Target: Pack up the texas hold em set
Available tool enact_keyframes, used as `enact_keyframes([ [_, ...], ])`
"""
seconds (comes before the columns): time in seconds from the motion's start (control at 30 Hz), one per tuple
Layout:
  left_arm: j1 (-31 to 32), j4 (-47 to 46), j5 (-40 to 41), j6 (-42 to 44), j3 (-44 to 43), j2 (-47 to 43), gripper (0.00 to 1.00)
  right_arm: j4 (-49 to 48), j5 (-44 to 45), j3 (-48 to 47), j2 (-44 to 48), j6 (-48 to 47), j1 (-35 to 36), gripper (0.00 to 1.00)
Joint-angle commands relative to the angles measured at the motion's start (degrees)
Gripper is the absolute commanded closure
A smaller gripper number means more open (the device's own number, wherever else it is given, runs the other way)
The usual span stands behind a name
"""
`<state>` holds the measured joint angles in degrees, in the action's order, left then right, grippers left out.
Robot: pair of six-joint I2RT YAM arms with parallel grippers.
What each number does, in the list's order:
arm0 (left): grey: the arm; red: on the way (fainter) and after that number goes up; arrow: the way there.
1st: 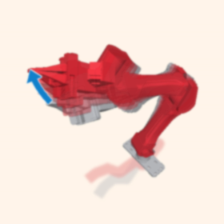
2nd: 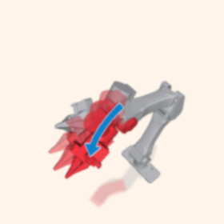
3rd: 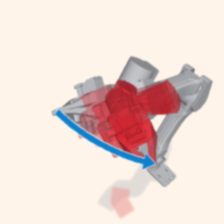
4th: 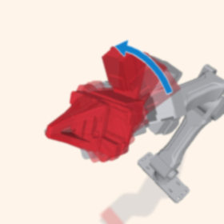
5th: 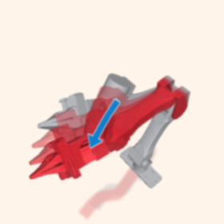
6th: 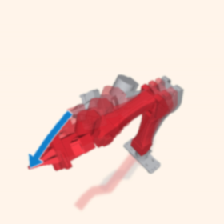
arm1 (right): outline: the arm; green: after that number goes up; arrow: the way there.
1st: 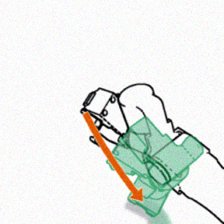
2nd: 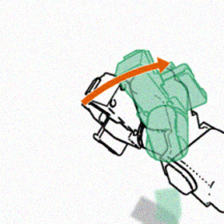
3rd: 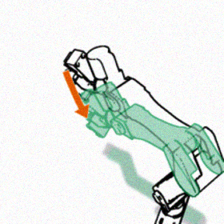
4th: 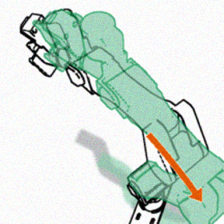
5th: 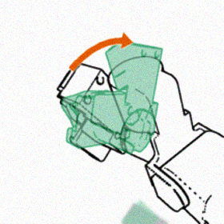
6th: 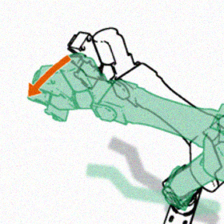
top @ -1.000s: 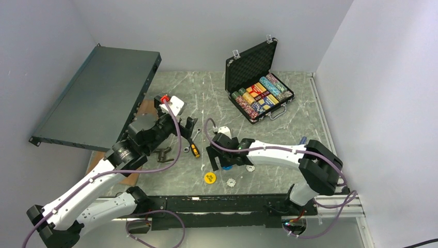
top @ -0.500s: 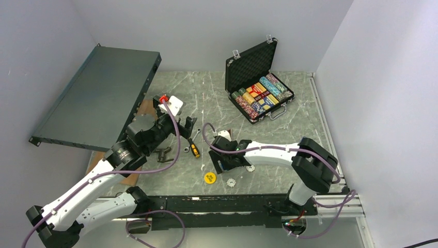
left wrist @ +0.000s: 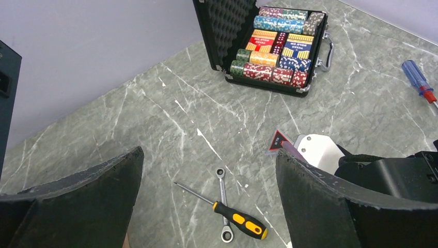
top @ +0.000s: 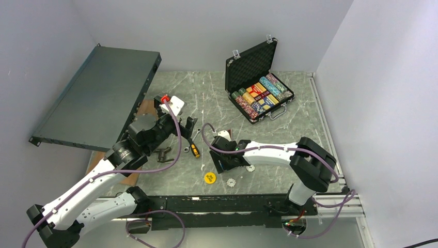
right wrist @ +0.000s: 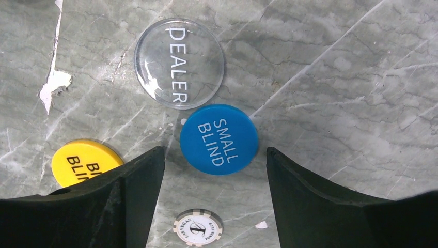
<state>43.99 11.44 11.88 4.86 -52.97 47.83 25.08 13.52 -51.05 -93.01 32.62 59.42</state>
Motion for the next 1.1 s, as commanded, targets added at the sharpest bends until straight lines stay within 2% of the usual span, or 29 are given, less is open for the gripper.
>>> enact_keyframes([
  [0.0,0.3,-1.5,-0.3,-0.7,-1.5,0.3,0.01,-1.6,0.8,0.9,-0.7,0.9,0.2,0.27],
  [0.23,0.3,-1.3,-0.5,-0.8,-1.6,0.7,0.01,-2.1,2.5,-0.2,-2.5,0.7,0.2,0.27],
  [0.6,0.3,-1.1,-0.7,-0.8,-1.8,0.9,0.01,-1.0,1.7,0.1,-1.6,0.7,0.2,0.36],
  [0.87,0.3,-1.0,-0.9,-0.8,-1.9,1.0,0.01,1.5,3.1,-0.5,-0.9,0.3,0.3,0.36],
  [1.07,0.3,-1.0,-0.7,-0.8,-1.9,1.2,0.01,0.3,2.7,0.4,-0.5,0.7,0.3,0.48],
])
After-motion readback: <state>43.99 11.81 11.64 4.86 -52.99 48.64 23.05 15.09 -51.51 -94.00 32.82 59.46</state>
